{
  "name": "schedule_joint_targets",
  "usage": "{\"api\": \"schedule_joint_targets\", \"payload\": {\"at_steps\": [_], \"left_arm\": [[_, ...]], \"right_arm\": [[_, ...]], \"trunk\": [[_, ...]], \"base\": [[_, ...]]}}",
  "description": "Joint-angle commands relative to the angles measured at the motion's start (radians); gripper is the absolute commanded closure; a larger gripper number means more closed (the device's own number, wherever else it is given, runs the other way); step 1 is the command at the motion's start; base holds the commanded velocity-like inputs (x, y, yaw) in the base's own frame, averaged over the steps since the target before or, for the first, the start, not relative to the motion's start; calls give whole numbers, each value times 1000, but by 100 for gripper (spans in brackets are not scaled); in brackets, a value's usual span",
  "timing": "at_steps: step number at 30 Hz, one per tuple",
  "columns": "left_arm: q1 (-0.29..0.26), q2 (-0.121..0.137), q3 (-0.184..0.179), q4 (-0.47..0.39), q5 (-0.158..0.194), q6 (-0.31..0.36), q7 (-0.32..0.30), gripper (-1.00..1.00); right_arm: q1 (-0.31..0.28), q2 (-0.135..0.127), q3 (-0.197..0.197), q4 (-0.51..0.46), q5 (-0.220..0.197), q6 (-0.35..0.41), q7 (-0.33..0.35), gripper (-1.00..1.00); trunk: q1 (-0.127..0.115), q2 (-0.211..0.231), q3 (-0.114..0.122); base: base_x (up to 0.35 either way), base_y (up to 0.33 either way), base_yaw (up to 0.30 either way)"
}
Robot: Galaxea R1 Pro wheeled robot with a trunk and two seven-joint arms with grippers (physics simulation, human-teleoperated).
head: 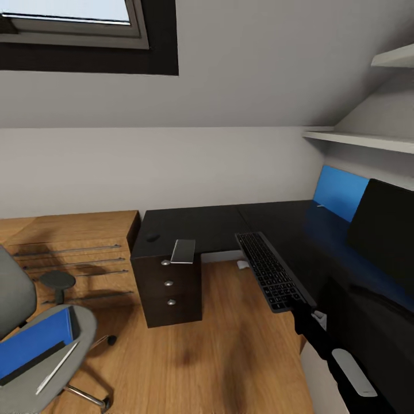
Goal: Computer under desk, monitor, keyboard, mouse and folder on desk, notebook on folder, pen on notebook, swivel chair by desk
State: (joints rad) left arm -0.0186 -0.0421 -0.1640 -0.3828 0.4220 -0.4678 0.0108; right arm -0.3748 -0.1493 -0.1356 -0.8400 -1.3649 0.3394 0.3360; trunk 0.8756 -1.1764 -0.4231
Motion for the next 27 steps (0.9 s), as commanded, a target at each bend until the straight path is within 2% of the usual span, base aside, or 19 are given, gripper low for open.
{"api": "schedule_joint_targets", "payload": {"at_steps": [1,27], "left_arm": [[-1,1,-8,1,11,-5,1,-100],[0,1,-8,1,10,-5,1,-100]], "right_arm": [[-1,0,-2,1,-10,8,2,100],[0,-3,-4,4,-8,7,12,100]], "trunk": [[0,-1,-1],[0,-1,-1]], "base": [[-21,-11,0],[-2,-1,0]]}}
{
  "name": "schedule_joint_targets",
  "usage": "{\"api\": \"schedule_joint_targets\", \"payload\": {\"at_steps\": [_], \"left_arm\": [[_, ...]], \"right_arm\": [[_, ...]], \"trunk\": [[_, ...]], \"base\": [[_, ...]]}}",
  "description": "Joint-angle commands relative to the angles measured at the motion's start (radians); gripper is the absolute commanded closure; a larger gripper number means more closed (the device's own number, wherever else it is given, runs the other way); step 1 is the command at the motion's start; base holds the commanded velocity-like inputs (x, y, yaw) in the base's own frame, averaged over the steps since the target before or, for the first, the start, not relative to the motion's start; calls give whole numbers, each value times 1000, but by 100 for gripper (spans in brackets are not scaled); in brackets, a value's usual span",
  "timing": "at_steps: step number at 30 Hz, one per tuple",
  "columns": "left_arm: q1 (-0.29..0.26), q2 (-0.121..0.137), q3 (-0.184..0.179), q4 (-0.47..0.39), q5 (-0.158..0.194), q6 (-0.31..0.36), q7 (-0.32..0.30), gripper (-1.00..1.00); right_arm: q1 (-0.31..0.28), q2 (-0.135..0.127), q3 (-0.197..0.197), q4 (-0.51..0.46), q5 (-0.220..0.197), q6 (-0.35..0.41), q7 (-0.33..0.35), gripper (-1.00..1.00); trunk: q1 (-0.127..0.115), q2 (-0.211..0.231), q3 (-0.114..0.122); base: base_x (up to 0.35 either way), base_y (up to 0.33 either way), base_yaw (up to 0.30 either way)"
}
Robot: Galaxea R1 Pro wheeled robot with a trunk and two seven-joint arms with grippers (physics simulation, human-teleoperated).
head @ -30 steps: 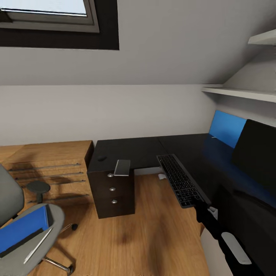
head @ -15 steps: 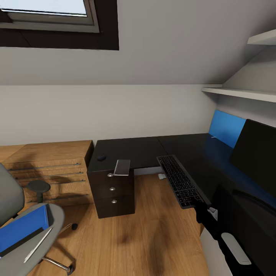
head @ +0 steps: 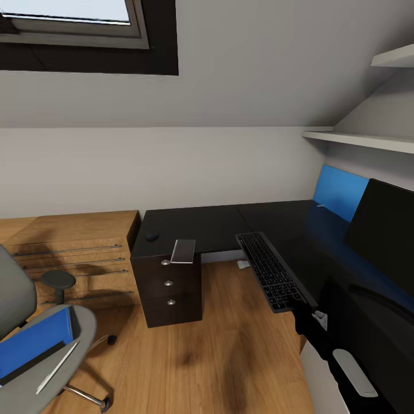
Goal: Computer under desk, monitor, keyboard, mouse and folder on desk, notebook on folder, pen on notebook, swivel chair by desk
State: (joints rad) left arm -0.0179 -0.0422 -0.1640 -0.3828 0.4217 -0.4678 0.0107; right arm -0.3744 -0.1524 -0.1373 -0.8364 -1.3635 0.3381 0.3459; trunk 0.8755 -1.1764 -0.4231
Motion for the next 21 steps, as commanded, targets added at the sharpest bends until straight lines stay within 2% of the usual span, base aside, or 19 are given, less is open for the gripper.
{"api": "schedule_joint_targets", "payload": {"at_steps": [1,21], "left_arm": [[-1,1,-8,1,11,-5,1,-100],[-1,1,-8,1,11,-5,1,-100]], "right_arm": [[0,0,-2,0,-9,9,2,100],[-1,2,-1,-1,-11,11,4,100]], "trunk": [[0,-1,-1],[0,-1,-1]], "base": [[0,0,0],[0,0,0]]}}
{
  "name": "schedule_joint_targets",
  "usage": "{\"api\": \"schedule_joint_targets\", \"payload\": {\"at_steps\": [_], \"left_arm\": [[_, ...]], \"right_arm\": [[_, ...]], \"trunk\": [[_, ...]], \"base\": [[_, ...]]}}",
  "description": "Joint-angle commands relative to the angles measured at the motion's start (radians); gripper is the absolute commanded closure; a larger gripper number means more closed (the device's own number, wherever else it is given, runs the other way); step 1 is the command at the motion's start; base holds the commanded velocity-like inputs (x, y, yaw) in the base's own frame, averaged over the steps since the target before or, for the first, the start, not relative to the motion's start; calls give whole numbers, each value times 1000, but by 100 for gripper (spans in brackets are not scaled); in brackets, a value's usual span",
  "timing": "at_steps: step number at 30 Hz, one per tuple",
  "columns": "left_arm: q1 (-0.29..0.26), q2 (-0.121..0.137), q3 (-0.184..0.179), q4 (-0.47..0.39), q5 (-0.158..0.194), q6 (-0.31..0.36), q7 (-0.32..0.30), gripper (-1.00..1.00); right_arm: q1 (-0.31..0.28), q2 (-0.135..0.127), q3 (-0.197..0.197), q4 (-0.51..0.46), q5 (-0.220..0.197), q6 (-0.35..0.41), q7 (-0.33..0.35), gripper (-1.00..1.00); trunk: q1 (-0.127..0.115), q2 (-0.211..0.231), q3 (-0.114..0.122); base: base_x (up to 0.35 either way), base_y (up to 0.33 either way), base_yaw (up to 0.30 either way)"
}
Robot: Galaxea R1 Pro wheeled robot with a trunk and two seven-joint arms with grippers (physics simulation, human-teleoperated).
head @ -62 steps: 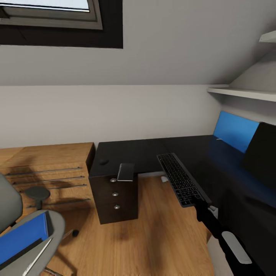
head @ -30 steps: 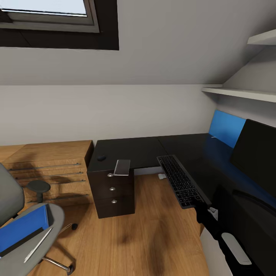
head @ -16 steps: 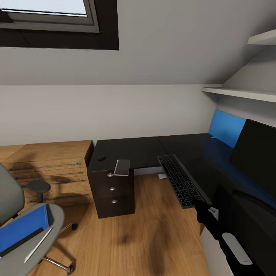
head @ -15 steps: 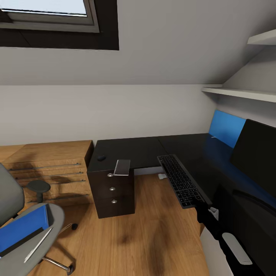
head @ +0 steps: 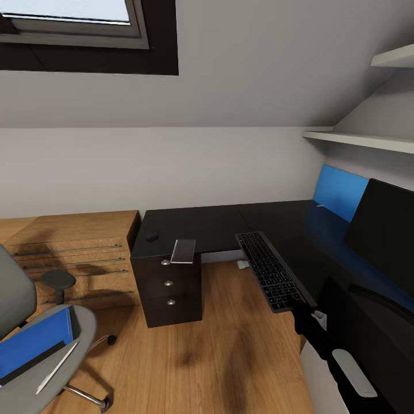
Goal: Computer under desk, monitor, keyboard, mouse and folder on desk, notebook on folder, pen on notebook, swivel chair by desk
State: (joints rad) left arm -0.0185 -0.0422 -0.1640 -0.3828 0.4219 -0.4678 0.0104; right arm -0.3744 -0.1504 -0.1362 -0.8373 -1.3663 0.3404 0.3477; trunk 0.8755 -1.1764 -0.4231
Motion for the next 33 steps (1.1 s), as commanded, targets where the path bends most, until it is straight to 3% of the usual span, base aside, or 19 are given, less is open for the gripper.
{"api": "schedule_joint_targets", "payload": {"at_steps": [1,17,33], "left_arm": [[-1,1,-8,1,11,-5,1,-100],[-1,1,-6,1,11,-5,1,-100],[0,1,-8,1,11,-5,1,-100]], "right_arm": [[0,0,-2,0,-10,9,4,100],[-1,1,-4,1,-11,7,26,100],[-1,-6,-6,-2,-8,7,25,100]], "trunk": [[0,-1,-1],[0,-1,-1],[0,-1,-1]], "base": [[0,0,0],[-9,0,0],[-295,-26,0]]}}
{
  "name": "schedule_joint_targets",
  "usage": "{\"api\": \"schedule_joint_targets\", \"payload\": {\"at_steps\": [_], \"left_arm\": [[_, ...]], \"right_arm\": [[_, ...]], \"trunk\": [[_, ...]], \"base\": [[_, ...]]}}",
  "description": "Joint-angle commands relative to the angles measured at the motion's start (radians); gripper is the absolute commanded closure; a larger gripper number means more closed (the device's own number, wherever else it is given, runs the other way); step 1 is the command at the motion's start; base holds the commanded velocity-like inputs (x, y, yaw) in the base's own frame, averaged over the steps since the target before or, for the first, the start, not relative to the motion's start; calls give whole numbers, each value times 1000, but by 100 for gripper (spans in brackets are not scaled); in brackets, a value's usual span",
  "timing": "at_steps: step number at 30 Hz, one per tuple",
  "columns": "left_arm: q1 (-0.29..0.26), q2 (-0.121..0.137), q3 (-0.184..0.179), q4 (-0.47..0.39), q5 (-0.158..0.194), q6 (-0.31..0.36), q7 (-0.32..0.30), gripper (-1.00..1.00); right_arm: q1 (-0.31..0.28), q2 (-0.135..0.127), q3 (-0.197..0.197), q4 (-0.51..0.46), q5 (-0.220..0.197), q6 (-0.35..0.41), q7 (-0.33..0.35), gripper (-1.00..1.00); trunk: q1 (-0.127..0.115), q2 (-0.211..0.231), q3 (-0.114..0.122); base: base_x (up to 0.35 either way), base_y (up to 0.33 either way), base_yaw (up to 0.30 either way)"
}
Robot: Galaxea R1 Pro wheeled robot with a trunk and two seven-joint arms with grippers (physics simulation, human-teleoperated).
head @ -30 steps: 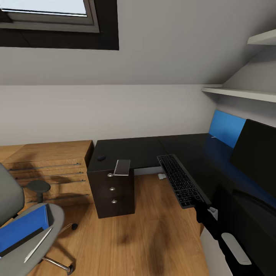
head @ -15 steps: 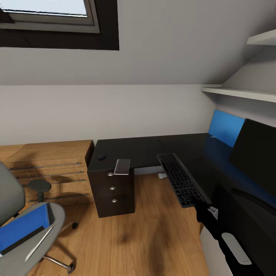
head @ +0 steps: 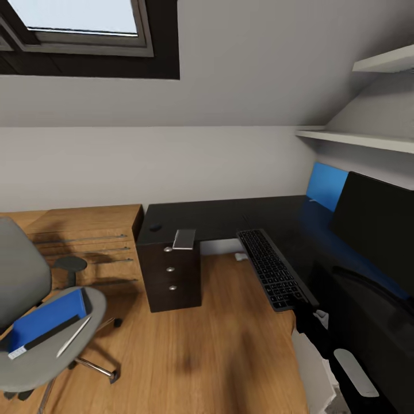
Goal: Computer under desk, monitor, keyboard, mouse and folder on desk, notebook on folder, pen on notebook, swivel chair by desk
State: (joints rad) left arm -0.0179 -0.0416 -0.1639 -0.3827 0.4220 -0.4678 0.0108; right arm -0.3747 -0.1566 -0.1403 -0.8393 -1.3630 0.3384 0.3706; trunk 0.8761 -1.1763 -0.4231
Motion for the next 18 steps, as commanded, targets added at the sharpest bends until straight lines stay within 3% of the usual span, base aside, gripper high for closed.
{"api": "schedule_joint_targets", "payload": {"at_steps": [1,18], "left_arm": [[-1,1,-8,1,11,-5,1,-100],[-1,1,-7,1,11,-5,1,-100]], "right_arm": [[-1,0,-2,0,-11,9,2,100],[0,0,-2,0,-9,8,1,100]], "trunk": [[-1,-1,-1],[-1,-1,-1]], "base": [[-320,-86,0],[-289,-172,0]]}}
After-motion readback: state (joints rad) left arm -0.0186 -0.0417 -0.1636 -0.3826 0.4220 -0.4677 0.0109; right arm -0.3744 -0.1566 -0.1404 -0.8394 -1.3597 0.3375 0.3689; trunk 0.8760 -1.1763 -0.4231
